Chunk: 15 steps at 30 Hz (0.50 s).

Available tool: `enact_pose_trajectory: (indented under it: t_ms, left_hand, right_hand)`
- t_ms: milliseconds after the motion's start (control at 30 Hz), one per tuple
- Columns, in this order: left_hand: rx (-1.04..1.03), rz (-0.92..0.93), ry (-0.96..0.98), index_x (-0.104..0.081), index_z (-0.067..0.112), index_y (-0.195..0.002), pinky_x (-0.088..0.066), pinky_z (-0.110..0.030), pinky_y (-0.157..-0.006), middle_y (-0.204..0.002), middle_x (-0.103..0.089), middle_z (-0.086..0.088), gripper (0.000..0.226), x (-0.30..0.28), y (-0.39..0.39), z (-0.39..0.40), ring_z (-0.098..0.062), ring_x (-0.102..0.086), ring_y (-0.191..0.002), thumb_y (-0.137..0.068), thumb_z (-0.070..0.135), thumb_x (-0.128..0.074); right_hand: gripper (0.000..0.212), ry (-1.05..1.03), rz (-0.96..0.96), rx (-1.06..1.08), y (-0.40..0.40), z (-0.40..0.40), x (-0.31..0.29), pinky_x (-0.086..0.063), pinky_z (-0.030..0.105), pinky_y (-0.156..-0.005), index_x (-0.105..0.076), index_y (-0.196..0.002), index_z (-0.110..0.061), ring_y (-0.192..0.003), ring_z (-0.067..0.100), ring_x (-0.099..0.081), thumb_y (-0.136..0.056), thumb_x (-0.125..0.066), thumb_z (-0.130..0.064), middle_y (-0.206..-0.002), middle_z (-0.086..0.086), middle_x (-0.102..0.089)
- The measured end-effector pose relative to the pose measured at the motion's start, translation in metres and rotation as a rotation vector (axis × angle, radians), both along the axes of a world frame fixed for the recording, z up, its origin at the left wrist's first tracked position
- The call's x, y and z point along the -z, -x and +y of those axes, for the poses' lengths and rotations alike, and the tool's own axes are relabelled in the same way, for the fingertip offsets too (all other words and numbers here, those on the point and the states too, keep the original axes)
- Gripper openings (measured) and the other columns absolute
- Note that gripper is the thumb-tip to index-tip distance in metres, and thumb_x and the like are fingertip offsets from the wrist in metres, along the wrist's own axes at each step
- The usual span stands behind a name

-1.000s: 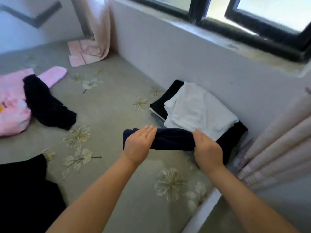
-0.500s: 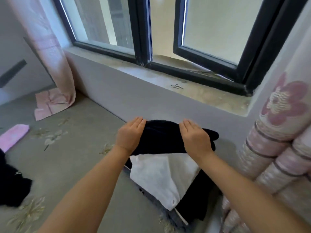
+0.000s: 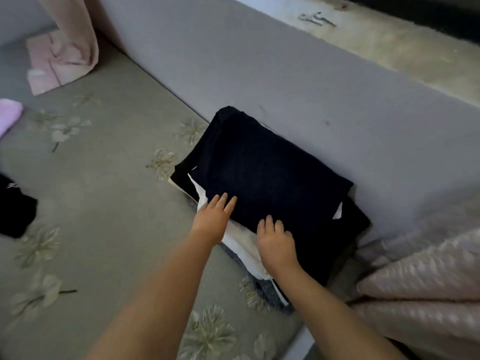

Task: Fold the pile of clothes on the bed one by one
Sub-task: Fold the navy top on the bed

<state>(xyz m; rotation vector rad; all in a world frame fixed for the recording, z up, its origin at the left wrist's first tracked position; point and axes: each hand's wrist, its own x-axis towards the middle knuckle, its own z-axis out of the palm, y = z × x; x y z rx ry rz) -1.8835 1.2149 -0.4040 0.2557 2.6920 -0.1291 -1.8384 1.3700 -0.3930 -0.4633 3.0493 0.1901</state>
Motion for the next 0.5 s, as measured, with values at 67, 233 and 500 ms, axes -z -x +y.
enact_pose_trajectory:
  t_ms: [67, 233, 500]
  left_hand:
    - [-0.035, 0.04, -0.051, 0.002, 0.021, -0.147, -0.017, -0.036, -0.112, -0.155, -0.003, -0.005, 0.07, 0.009, 0.0, -0.002, -0.023, -0.005, -0.142, -0.095, 0.025, -0.046]
    - [-0.104, 0.162, -0.15, -0.02, 0.024, -0.143, -0.037, -0.036, -0.099, -0.153, -0.014, -0.008, 0.048, 0.011, 0.012, -0.004, -0.024, -0.013, -0.141, -0.098, 0.021, -0.036]
    - [-0.085, 0.226, -0.281, -0.037, 0.013, -0.137, -0.019, -0.031, -0.111, -0.151, -0.024, -0.006, 0.047, -0.005, 0.036, -0.012, -0.02, -0.016, -0.141, -0.091, 0.005, -0.036]
  right_hand:
    - [0.038, 0.038, -0.011, -0.048, 0.002, -0.001, -0.005, -0.043, 0.016, -0.039, -0.072, -0.065, -0.012, -0.055, 0.01, -0.062, -0.034, -0.087, -0.026, -0.064, 0.002, -0.068]
    - [0.036, 0.278, 0.158, -0.186, 0.025, -0.01, -0.017, -0.035, 0.016, -0.031, -0.052, -0.042, -0.013, -0.038, 0.013, -0.05, -0.026, -0.082, 0.001, -0.039, -0.001, -0.048]
    - [0.044, 0.246, 0.247, -0.053, 0.072, 0.035, -0.014, -0.053, 0.048, -0.074, -0.071, -0.094, -0.002, -0.092, 0.035, -0.066, -0.052, -0.083, -0.004, -0.1, 0.017, -0.069]
